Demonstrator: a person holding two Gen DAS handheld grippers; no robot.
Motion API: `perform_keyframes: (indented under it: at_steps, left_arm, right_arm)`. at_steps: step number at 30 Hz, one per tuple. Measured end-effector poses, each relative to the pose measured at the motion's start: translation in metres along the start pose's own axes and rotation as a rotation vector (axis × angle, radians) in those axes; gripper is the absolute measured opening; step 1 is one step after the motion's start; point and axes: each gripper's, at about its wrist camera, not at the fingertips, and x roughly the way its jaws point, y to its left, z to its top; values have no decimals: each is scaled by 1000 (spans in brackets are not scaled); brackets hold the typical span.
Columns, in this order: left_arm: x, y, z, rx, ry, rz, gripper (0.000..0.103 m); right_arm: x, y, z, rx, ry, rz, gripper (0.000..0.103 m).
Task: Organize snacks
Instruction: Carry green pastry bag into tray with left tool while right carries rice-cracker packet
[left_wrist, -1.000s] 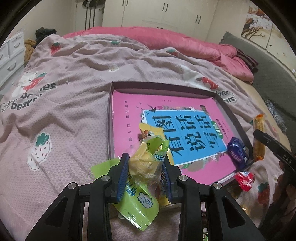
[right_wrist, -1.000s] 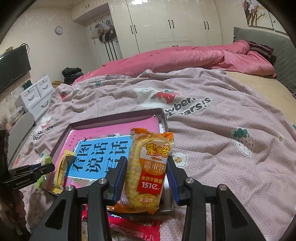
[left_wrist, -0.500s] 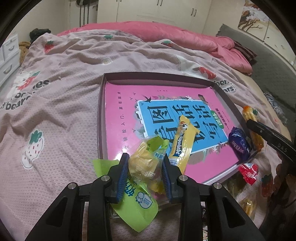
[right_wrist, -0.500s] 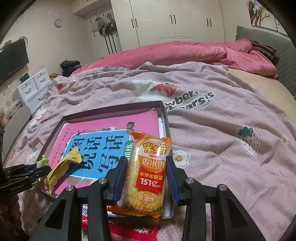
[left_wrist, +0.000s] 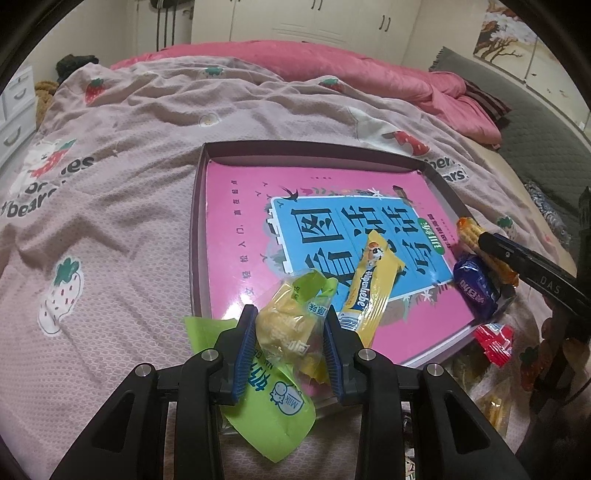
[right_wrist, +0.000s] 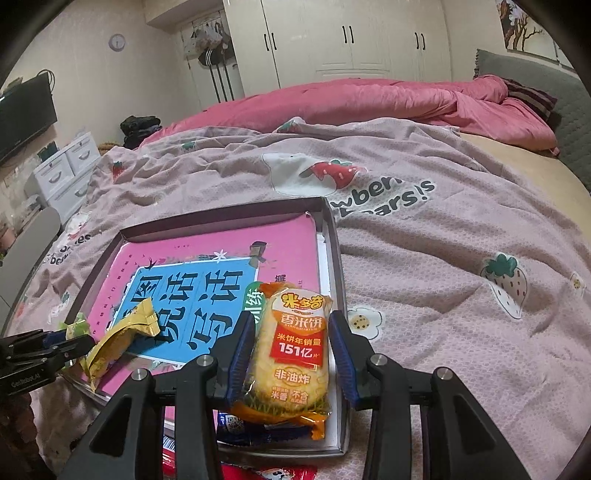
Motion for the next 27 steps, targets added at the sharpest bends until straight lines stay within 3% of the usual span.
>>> perform_keyframes:
  at_steps: [14,22,27]
  left_arm:
    - [-2,2,0,-12,-5,-17,38]
    - [-5,3,2,-21,-11,-30,49]
    - [-7,3,3,-26,-16,-30,49]
  right_arm:
    - [-13,-10,2,33,-27,9,42]
    - [-18,-12,2,47,-32,24,42]
    - [-20,-9,2,36,-35,31,43]
